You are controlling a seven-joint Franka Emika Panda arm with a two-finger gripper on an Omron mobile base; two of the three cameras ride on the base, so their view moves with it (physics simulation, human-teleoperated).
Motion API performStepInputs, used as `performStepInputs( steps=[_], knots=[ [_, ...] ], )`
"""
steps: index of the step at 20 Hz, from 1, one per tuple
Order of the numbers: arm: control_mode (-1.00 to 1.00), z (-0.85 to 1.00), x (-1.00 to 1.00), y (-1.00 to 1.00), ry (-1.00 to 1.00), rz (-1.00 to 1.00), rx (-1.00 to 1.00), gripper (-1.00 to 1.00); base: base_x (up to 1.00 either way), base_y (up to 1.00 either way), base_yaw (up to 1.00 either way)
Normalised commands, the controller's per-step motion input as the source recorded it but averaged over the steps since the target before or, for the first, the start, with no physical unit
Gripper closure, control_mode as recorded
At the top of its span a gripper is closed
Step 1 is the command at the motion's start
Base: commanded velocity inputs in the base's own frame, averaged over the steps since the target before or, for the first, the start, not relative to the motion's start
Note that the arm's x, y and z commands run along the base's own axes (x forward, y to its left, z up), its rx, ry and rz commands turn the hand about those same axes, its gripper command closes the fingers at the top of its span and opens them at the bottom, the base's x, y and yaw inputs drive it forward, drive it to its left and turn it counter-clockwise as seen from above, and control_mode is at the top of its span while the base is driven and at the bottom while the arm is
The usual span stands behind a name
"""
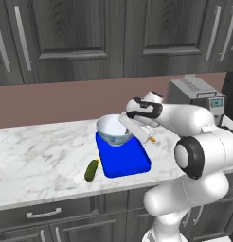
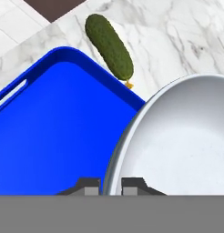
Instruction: Place the two vegetables and bowl onto the tray for setting up a vegetable dip station.
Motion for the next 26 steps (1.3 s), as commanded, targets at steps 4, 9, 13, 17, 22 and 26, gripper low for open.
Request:
performStepInputs(
  steps=[4, 9, 13, 17, 22, 26],
  knots=[
    [-1.00, -0.19, 0.23, 0.09, 0.00, 0.00, 0.02, 1.00, 0.00, 0.00, 0.00],
    [-1.00, -0.16, 0.24, 0.09, 0.00, 0.00, 0.02, 1.00, 0.00, 0.00, 0.00],
    [-1.00, -0.12, 0.21, 0.02, -0.01, -0.01, 0.00, 1.00, 0.00, 0.00, 0.00],
    [-1.00, -0.13, 0.21, 0.01, 0.00, -0.02, 0.00, 1.00, 0.00, 0.00, 0.00],
    [-1.00, -0.12, 0.21, 0.01, 0.00, -0.01, 0.00, 1.00, 0.00, 0.00, 0.00],
    [-1.00, -0.12, 0.20, 0.01, 0.00, -0.02, 0.00, 1.00, 0.00, 0.00, 0.00]
  ],
)
